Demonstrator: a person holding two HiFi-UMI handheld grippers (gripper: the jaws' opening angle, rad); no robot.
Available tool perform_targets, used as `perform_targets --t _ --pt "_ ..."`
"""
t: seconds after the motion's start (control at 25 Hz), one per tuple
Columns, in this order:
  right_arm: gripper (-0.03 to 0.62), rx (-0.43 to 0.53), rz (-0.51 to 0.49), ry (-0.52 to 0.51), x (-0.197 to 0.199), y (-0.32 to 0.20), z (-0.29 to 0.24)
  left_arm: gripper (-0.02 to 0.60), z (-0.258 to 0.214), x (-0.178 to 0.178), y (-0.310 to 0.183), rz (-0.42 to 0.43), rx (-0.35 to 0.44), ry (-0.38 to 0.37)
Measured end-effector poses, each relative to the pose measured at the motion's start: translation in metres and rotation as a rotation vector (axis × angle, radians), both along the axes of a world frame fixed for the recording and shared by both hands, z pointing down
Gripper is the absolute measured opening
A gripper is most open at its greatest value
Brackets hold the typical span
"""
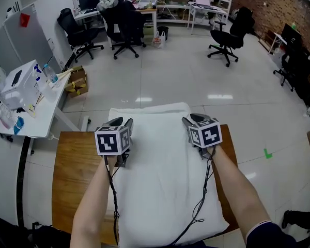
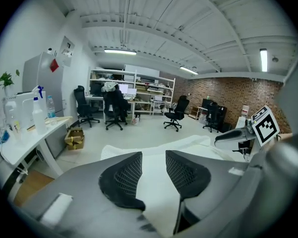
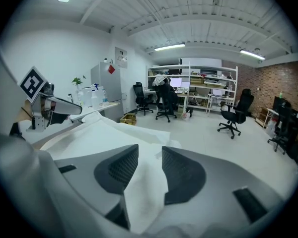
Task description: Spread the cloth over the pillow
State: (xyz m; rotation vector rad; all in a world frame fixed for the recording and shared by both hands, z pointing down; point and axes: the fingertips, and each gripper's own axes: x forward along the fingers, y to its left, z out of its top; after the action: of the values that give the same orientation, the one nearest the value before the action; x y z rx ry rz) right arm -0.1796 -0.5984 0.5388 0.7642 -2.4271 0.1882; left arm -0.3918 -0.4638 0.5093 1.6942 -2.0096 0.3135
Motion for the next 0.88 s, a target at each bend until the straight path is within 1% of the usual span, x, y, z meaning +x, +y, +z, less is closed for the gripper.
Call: perform_targets --t 0.08,0.16,0.36,0.52,0.56,0.6,0.68,0.76,0.88 --pt "0.153 -0.010 0.006 0.004 0.002 -0.001 0.004 0.158 0.008 0.013 0.001 0.021 -0.010 0.011" --pt "0.158 -0.015 0.013 0.002 0.001 -0.003 0.008 0.158 0.016 0.018 0.000 0.029 -0.024 0.007" --pt "0.167 -0.020 0.041 0.008 -0.004 -0.012 0.014 0.158 0.030 0.017 -0.004 0.002 -0.050 0.014" --pt "0.167 -0.028 0.071 0.017 -0.005 -0.022 0.019 0.158 0.043 0.007 -0.003 -0.030 -0.101 -0.014" --pt "0.159 -0.029 0.072 0.024 -0.005 -0.024 0.022 0.158 0.046 0.003 -0.003 -0.040 -0.114 -0.022" --pt "0.134 -0.026 0.075 0.033 -0.004 -0.027 0.023 0.158 0.048 -0.001 -0.002 -0.050 -0.124 -0.028" --pt "0.055 -0.009 0.083 0.046 -0.002 -0.034 0.024 0.158 0.051 -0.012 -0.002 -0.063 -0.134 -0.037" --pt "0.034 0.003 0.084 0.048 -0.003 -0.040 0.023 0.158 0.052 -0.024 -0.003 -0.072 -0.146 -0.053" --pt "0.032 0.016 0.089 0.058 -0.004 -0.050 0.021 0.158 0.058 -0.043 -0.001 -0.096 -0.178 -0.071"
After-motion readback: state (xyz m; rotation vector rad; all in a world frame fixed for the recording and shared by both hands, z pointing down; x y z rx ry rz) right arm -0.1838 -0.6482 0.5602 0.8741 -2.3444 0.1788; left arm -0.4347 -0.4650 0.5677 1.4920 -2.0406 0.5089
